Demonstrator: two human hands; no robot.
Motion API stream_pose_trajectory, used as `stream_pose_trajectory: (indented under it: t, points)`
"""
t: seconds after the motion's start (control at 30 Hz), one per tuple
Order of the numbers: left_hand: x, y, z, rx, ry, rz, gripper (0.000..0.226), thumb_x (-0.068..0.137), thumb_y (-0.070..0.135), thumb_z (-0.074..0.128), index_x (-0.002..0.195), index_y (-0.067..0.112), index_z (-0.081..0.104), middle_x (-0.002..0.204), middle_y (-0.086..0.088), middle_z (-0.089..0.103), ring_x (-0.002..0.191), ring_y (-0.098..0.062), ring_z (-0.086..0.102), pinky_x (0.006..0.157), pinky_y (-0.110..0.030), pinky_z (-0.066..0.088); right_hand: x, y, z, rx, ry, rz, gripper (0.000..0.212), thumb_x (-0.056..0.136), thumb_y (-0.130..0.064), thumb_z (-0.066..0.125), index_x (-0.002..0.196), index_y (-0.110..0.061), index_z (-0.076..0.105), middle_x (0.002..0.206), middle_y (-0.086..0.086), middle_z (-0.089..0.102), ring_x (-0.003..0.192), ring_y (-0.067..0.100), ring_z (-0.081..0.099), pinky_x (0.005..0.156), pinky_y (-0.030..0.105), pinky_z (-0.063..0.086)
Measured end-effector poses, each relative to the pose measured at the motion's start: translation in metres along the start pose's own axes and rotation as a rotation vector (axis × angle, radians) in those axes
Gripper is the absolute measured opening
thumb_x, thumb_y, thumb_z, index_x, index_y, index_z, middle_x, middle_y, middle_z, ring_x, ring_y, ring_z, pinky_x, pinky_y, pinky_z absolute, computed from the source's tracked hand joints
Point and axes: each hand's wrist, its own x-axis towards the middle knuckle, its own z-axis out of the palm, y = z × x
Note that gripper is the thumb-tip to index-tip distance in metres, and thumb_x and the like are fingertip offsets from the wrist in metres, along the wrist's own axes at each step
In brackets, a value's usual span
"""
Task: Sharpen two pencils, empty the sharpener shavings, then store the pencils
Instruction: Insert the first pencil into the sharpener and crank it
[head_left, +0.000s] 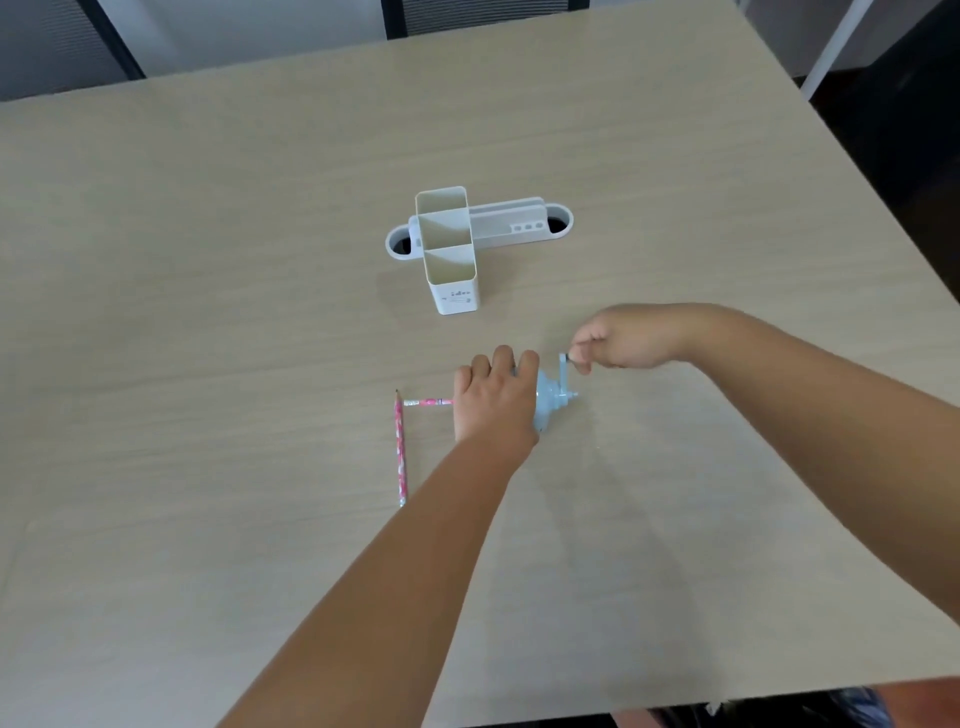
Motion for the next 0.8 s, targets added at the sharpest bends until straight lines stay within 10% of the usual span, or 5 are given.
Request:
stream_pose_trajectory:
  t: [0.27,0.47,0.8]
  points:
    - [0.001,0.002,0.002,-0.03,0.005,-0.03,0.069,0.059,0.024,0.079,0.117,0.021,0.041,0.107,-0.002,0.047,0.092,-0.026,0.048,0.079,-0.034,0.031,-0.022,-0.002,0.062,0.106,-0.217,0.061,0.025,0.093,-0.032,0.043,0.074,-0.022,0.056,0.069,-0.005,0.048,0.062,0.012,0.045,0.058,0.022,0.035]
    - [0.001,0.0,-0.001,-0.033,-0.025,-0.042,0.072,0.061,0.032,0.08,0.119,0.021,0.039,0.11,-0.002,0.045,0.096,-0.026,0.047,0.082,-0.034,0.031,0.0,-0.003,0.02,0.216,0.147,0.033,0.025,0.096,-0.028,0.042,0.088,-0.014,0.061,0.07,-0.002,0.051,0.065,0.016,0.045,0.06,0.028,0.036]
    - [0.001,0.003,0.002,-0.022,0.005,-0.059,0.07,0.058,0.025,0.078,0.117,0.022,0.04,0.108,-0.002,0.047,0.093,-0.026,0.048,0.08,-0.034,0.031,-0.031,0.0,0.075,0.13,-0.03,0.057,0.026,0.096,-0.032,0.036,0.076,-0.022,0.05,0.077,-0.004,0.049,0.069,0.014,0.045,0.064,0.027,0.036]
